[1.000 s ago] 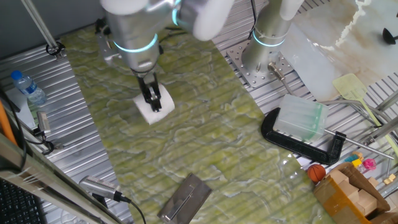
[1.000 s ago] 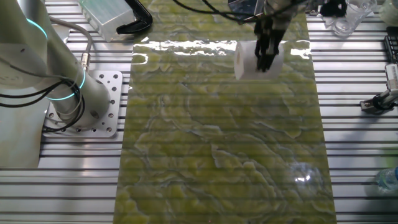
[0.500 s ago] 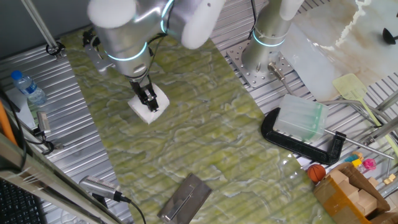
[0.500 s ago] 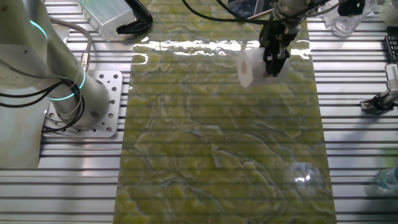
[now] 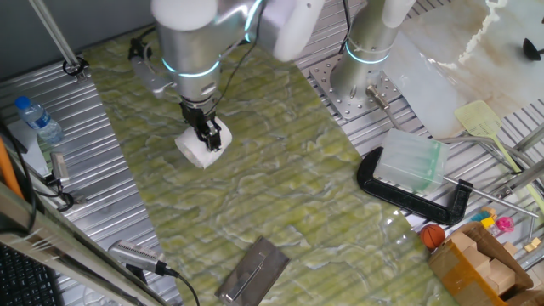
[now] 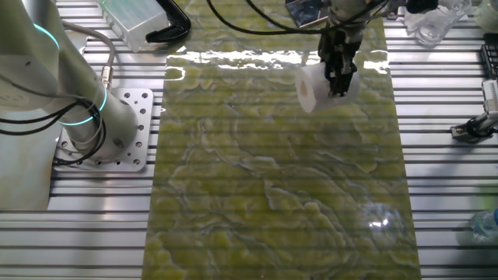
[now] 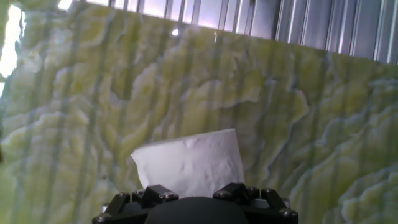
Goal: Take the roll of paper down from the shelf
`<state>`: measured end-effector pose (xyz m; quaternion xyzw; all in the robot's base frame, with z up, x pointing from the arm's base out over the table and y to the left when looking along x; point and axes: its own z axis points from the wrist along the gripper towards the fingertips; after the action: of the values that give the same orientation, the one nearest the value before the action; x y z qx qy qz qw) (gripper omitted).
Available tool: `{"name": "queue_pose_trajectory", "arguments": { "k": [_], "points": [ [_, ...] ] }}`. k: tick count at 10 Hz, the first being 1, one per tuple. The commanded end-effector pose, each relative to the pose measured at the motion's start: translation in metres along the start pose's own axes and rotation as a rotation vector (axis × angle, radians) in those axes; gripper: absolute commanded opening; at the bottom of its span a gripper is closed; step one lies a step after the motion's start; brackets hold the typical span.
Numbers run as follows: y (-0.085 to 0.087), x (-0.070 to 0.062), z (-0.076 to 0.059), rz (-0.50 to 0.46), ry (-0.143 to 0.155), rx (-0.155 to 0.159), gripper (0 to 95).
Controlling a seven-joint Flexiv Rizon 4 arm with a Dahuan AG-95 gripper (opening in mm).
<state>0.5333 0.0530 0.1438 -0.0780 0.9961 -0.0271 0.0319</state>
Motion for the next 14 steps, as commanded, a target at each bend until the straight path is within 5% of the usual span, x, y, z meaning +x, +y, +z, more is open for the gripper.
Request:
{"name": "queue_pose_trajectory", "arguments": {
  "k": [1, 4, 7, 12, 14],
  "points": [
    [0.007, -0.002, 0.005, 0.117, 0.029, -0.027, 0.0],
    [0.008, -0.003, 0.006, 0.104, 0.041, -0.037, 0.0],
    [0.008, -0.003, 0.006, 0.118, 0.099, -0.049, 0.0],
    [0.008, -0.003, 0.006, 0.153, 0.104, -0.026, 0.0],
    [-0.002, -0.006, 0.030, 0.149, 0.100, -0.026, 0.0]
  ]
}}
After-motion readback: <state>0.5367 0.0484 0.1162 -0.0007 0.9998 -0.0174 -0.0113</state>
